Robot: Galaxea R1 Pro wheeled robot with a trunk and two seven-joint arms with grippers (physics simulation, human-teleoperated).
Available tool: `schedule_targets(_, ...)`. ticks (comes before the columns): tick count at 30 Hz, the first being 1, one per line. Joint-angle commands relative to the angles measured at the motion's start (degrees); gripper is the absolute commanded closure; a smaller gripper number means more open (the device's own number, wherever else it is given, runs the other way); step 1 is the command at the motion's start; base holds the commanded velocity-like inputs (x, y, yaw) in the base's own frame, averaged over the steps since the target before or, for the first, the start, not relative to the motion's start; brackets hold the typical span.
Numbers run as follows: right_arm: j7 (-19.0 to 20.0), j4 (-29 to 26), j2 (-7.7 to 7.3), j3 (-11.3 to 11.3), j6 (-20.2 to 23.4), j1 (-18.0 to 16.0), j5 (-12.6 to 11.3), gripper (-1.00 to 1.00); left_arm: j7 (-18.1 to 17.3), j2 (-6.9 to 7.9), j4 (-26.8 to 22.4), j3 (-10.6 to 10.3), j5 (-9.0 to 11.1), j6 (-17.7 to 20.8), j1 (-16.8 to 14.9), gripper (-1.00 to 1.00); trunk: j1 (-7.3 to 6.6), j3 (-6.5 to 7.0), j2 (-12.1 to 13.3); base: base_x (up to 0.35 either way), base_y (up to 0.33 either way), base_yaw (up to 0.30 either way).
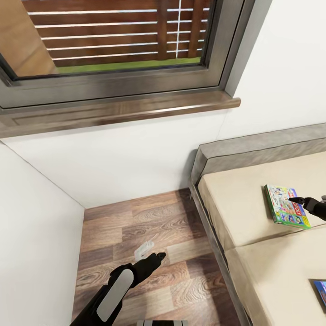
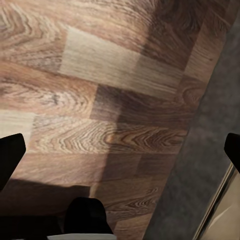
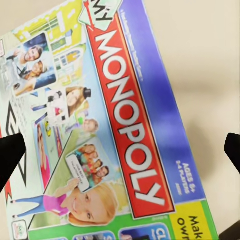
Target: Put all the toys in the child's room - the three board games (two on the bed and one on the table), the two jigsaw puzzles on the table, and the tennis ball on the table - inside the toy box on the table in the child's room.
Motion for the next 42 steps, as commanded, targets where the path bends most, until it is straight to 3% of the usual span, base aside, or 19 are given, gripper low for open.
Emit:
schedule_targets(1,0.0,0.0,0.05,-0.2,0.5,0.0,-0.3,-1.00,0.5,0.01,-0.1,-0.1,0.6,0.0,0.0,-1.00,0.00,-0.06,0.0,0.000,0.000,0.000)
schedule_targets(21,0.1,0.0,0.33,-0.2,0.5,0.0,-0.1,-1.00,0.5,0.01,-0.1,-0.1,0.6,0.0,0.0,-1.00,0.00,-0.18,0.0,0.000,0.000,0.005)
schedule_targets(42,0.5,0.0,0.39,-0.3,0.6,0.0,-0.1,-1.00,0.5,0.01,-0.1,-0.1,0.6,0.0,0.0,-1.00,0.00,-0.18,0.0,0.000,0.000,0.142)
